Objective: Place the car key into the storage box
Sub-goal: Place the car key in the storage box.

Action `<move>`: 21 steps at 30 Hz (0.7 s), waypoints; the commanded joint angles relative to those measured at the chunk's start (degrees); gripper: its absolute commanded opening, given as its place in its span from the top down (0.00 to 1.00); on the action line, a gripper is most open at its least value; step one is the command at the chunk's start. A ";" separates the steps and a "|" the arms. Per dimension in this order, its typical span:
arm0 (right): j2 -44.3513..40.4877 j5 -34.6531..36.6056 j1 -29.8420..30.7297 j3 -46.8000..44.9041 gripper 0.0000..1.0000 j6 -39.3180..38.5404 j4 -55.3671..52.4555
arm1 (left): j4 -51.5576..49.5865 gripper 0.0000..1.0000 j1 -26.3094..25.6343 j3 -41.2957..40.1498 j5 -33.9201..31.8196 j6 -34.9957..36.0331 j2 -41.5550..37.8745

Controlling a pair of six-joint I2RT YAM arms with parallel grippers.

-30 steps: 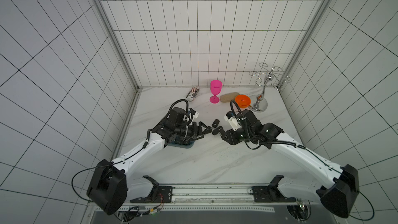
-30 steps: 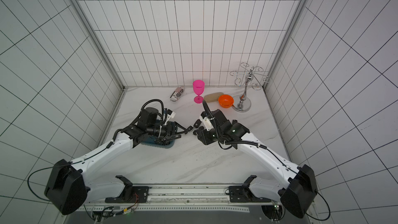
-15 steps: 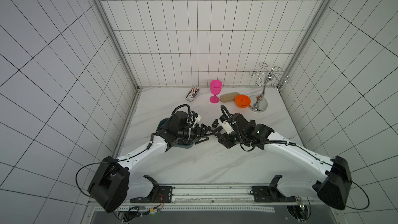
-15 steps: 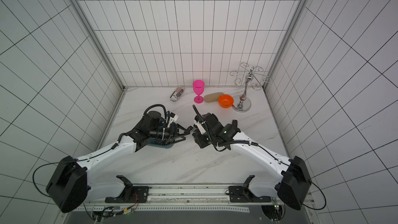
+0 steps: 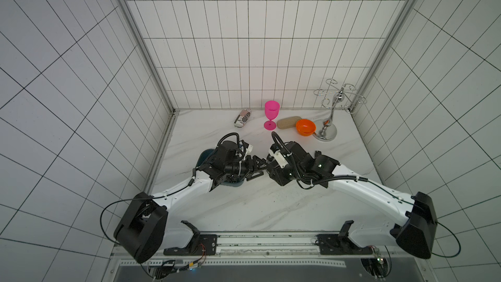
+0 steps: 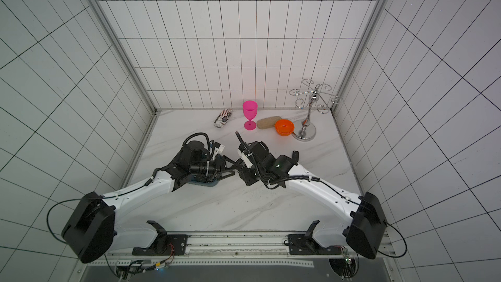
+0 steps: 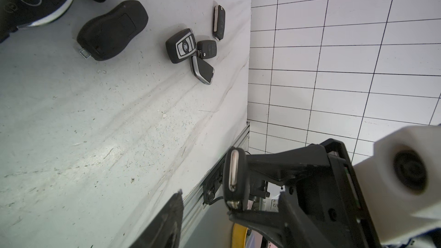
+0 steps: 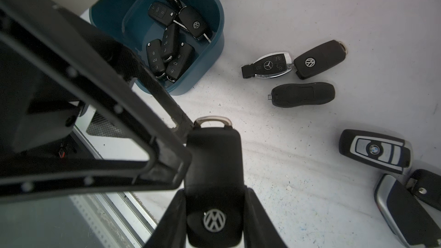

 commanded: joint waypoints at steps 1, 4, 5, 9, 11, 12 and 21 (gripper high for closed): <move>0.56 0.55 1.15 3.11 0.67 0.48 1.61 | 2.11 0.55 -0.48 -0.82 -1.00 -0.85 0.59; 1.26 0.28 1.53 3.18 0.67 0.82 2.20 | 2.25 0.59 -0.67 -0.93 -1.04 -0.82 0.83; 1.53 0.11 1.68 3.20 0.67 0.92 2.39 | 2.32 0.65 -0.75 -1.00 -1.05 -0.87 0.93; 2.02 -0.22 2.22 3.09 0.67 1.43 3.37 | 2.51 0.70 -0.84 -1.22 -1.07 -0.69 1.03; 2.39 -0.24 2.43 3.13 0.67 1.53 3.56 | 2.71 0.75 -0.95 -1.25 -1.01 -0.61 1.04; 2.56 -0.24 2.44 3.23 0.67 1.53 3.56 | 2.78 0.78 -1.01 -1.35 -0.99 -0.68 1.14; 3.39 0.33 2.72 3.34 0.63 1.53 3.28 | 2.92 0.87 -1.53 -1.08 -0.86 -0.20 0.85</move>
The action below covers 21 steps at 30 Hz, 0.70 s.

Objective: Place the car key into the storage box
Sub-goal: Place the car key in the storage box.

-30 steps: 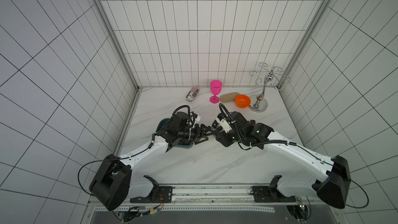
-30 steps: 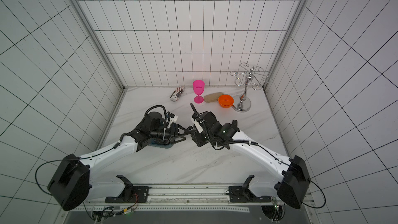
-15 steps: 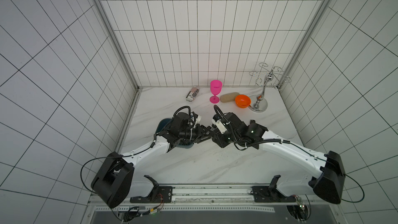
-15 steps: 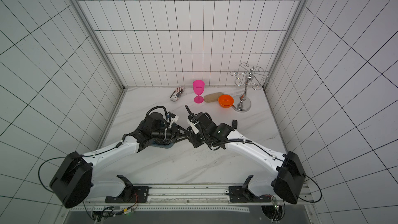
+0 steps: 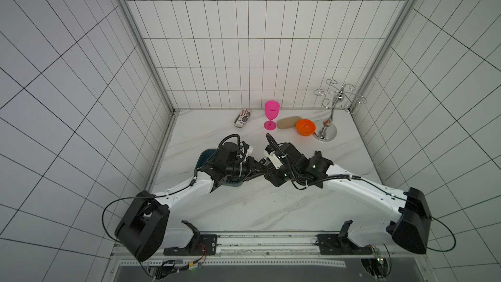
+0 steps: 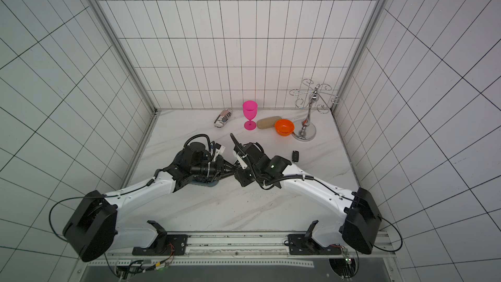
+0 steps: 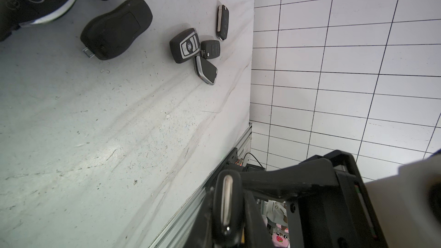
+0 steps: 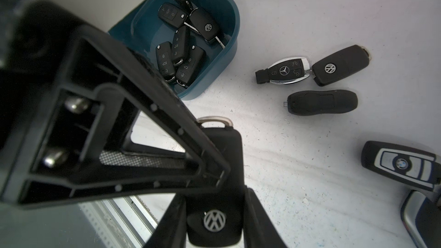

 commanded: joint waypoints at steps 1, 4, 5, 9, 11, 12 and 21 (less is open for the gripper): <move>0.99 0.24 0.60 2.75 0.56 -0.02 0.54 | 1.50 0.87 -0.84 -0.15 0.10 0.29 0.32; 0.68 0.04 0.57 2.48 0.41 -0.11 0.01 | 0.61 0.87 -0.79 0.01 -0.19 0.95 0.07; 0.34 0.39 0.61 2.14 0.37 -0.17 -0.08 | -0.36 0.87 -0.73 0.27 -0.59 1.70 -0.07; -1.56 1.71 0.34 0.37 0.33 -0.54 -0.23 | -2.39 0.87 0.90 0.41 -1.20 3.48 -0.10; -2.79 2.14 0.22 -0.44 0.33 -0.63 -0.47 | -4.19 0.88 2.48 0.55 -1.65 4.58 -0.36; -3.44 2.57 0.05 -0.83 0.33 -0.63 -0.68 | -5.74 0.88 3.88 0.79 -1.92 5.75 -0.60; -9.89 10.02 -7.65 -3.76 0.26 -0.62 -5.87 | -35.47 0.88 17.02 8.91 -20.09 23.75 -3.63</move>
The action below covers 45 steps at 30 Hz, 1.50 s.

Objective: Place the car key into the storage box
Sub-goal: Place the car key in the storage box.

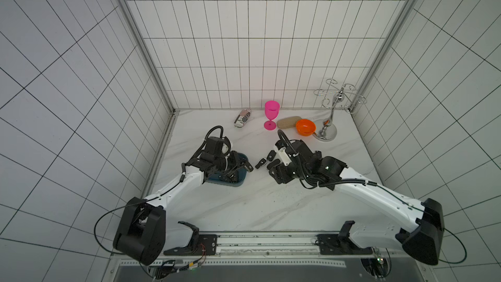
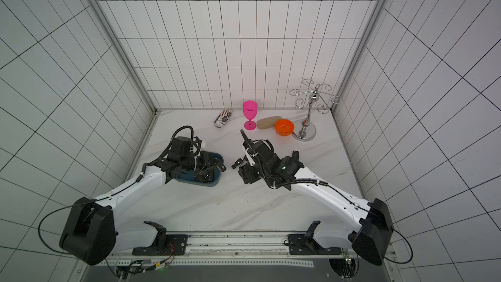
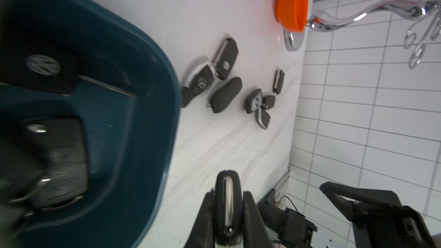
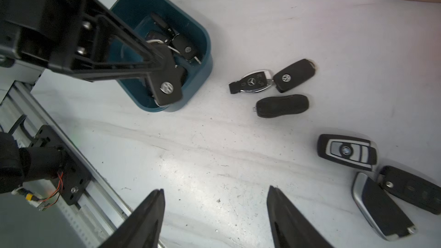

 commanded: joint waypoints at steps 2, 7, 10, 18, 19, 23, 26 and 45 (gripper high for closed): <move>-3.97 6.94 -4.36 -2.29 0.22 -0.37 -4.66 | -13.90 0.88 3.19 3.83 -14.02 10.09 -0.87; -6.47 11.95 -9.84 -3.08 0.12 -0.25 -7.63 | -13.94 0.89 3.69 4.19 -22.55 11.41 1.36; -5.85 12.60 -13.30 -3.06 0.12 -0.16 -10.04 | -15.05 0.91 3.59 5.28 -24.00 11.76 4.23; 0.11 13.32 -18.33 -4.44 0.12 2.19 -9.80 | -13.55 0.91 3.61 5.72 -28.79 11.82 10.35; 1.17 13.33 -18.63 -5.13 0.12 2.38 -8.79 | -13.21 0.91 3.61 5.97 -29.10 12.02 11.50; 5.34 16.19 -19.74 -6.67 0.12 2.69 -4.95 | -13.31 0.92 3.58 7.00 -29.28 13.39 15.25; 8.70 16.64 -22.55 -6.63 0.10 3.22 -2.24 | -13.19 0.80 3.58 6.88 -28.39 14.06 16.52; 21.15 13.59 -34.96 -6.47 0.11 1.60 16.66 | -9.98 0.15 2.68 3.80 -24.56 14.96 9.83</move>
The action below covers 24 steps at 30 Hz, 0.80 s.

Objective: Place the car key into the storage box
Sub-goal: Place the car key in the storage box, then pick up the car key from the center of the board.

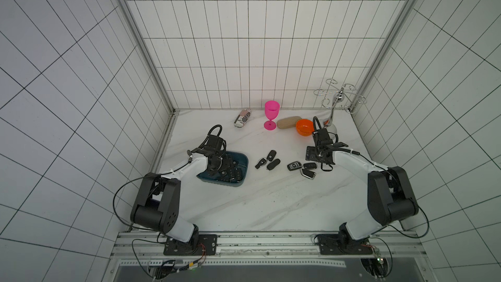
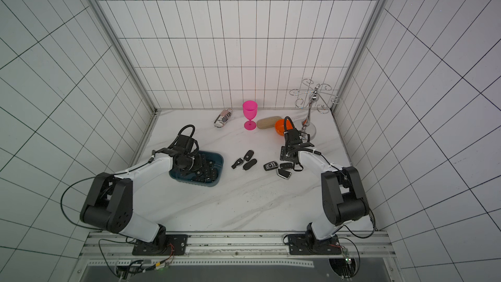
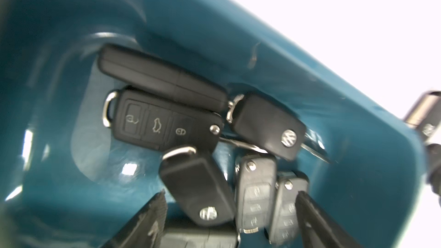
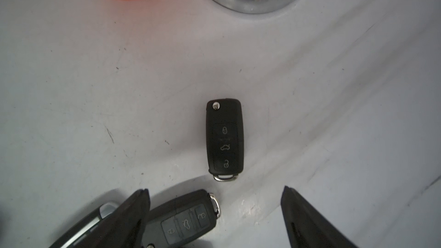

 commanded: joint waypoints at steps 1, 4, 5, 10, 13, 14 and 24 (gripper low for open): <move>0.93 -1.67 -0.90 -1.36 0.11 -0.67 4.74 | 1.83 0.15 -0.55 -0.79 -0.03 0.23 -3.21; 1.49 -3.07 -0.87 -1.59 0.11 0.02 4.82 | 1.70 0.14 -0.79 -0.87 0.12 0.24 -5.57; 1.78 -2.86 -0.82 -2.12 0.11 0.40 5.14 | 1.78 0.14 -0.89 -1.07 0.07 0.33 -6.63; 3.84 -2.90 -1.08 -2.40 0.12 1.87 5.55 | 2.89 0.12 -0.88 -2.73 0.91 0.36 -10.84; 5.02 -2.92 -1.50 -1.68 0.13 2.88 4.92 | 2.58 0.12 -0.93 -2.90 0.70 0.62 -11.83; 5.55 -2.76 -1.48 -0.99 0.13 3.14 4.04 | 2.51 0.12 -0.91 -2.99 0.69 0.63 -12.11; 8.61 -4.53 -3.69 1.82 0.15 4.34 0.63 | 3.25 0.12 -0.90 -4.30 1.22 0.46 -13.17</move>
